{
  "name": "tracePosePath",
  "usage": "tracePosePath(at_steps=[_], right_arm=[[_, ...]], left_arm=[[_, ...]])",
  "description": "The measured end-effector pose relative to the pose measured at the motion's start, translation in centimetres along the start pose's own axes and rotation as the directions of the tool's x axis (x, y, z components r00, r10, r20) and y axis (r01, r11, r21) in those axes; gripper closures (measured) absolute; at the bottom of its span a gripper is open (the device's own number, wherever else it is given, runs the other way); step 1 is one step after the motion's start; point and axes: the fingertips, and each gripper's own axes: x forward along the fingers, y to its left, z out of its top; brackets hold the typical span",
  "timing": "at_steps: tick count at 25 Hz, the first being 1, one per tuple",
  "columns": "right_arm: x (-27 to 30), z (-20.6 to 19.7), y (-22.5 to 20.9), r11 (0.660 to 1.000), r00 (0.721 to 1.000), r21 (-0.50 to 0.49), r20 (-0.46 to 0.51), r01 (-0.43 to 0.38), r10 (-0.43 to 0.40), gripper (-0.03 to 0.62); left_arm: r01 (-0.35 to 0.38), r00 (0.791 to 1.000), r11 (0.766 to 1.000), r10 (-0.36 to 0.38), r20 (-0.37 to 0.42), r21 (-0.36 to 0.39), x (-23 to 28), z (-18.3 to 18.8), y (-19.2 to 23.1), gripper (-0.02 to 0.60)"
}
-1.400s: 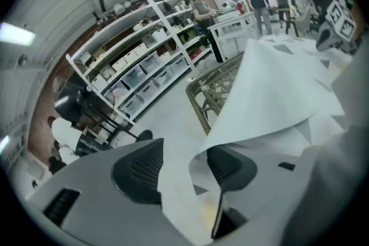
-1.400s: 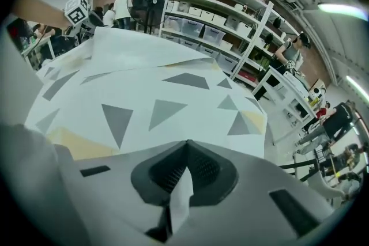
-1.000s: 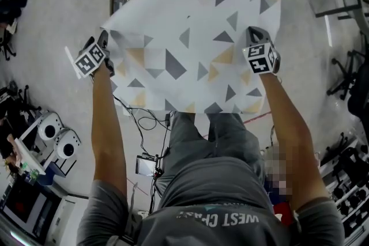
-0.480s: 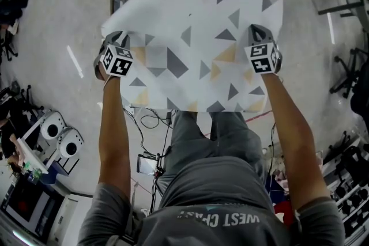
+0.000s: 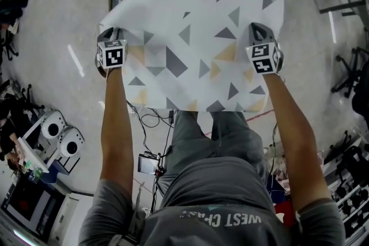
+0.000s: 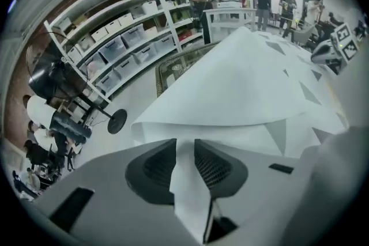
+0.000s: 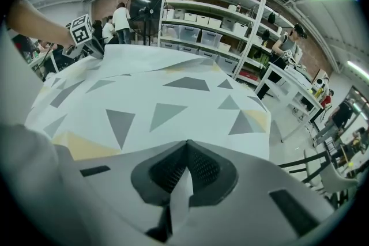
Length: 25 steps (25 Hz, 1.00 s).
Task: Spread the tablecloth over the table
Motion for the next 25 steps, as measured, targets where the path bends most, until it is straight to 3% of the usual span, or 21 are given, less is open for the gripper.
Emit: tracePosePath(at_steps=[4,6,9,11,13,15,17,18,19,25], right_arm=[[0.1,0.0,0.0,1.000,1.000,-0.010,0.014,-0.005,0.005,0.606],[0.0,0.0,0.0,1.000,1.000,-0.010,0.021,-0.005,0.005,0.606],[-0.3,0.0,-0.1,1.000,1.000,-0.014,0.024,-0.003,0.004,0.606],[-0.3,0.0,-0.1,1.000,1.000,-0.019,0.025,-0.005,0.006,0.606],[-0.3,0.1,-0.1,1.000,1.000,-0.024,0.025,-0.010,0.011,0.606],[-0.3,0.1,0.0,1.000,1.000,-0.025,0.024,-0.015,0.016,0.606],[-0.1,0.0,0.1,1.000,1.000,-0.022,0.023,-0.021,0.021,0.606],[-0.1,-0.1,0.1,1.000,1.000,-0.020,0.021,-0.023,0.023,0.606],[-0.1,-0.1,0.1,1.000,1.000,-0.018,0.020,-0.024,0.024,0.606],[-0.5,-0.3,-0.3,0.999,0.999,-0.019,0.031,-0.025,0.026,0.606]], left_arm=[[-0.028,0.994,0.998,0.021,0.103,0.061,0.1,1.7,-0.4,0.505],[-0.043,0.989,0.998,0.036,0.146,0.046,-0.1,2.9,-0.1,0.502],[-0.075,0.974,0.995,0.087,0.207,-0.062,-0.9,4.6,1.6,0.502],[-0.056,0.958,0.981,0.105,0.268,-0.186,-1.7,6.0,3.0,0.502],[0.008,0.934,0.938,0.117,0.337,-0.347,-2.3,7.3,5.1,0.503],[0.097,0.909,0.860,0.128,0.397,-0.501,-2.4,8.6,7.6,0.503],[0.168,0.891,0.784,0.138,0.432,-0.597,-2.2,9.9,9.8,0.503],[0.183,0.888,0.765,0.141,0.438,-0.617,-2.1,10.4,10.7,0.502],[0.183,0.889,0.763,0.142,0.436,-0.620,-1.9,10.9,11.2,0.502],[0.156,0.920,0.819,0.083,0.383,-0.552,-0.2,10.7,7.8,0.503]])
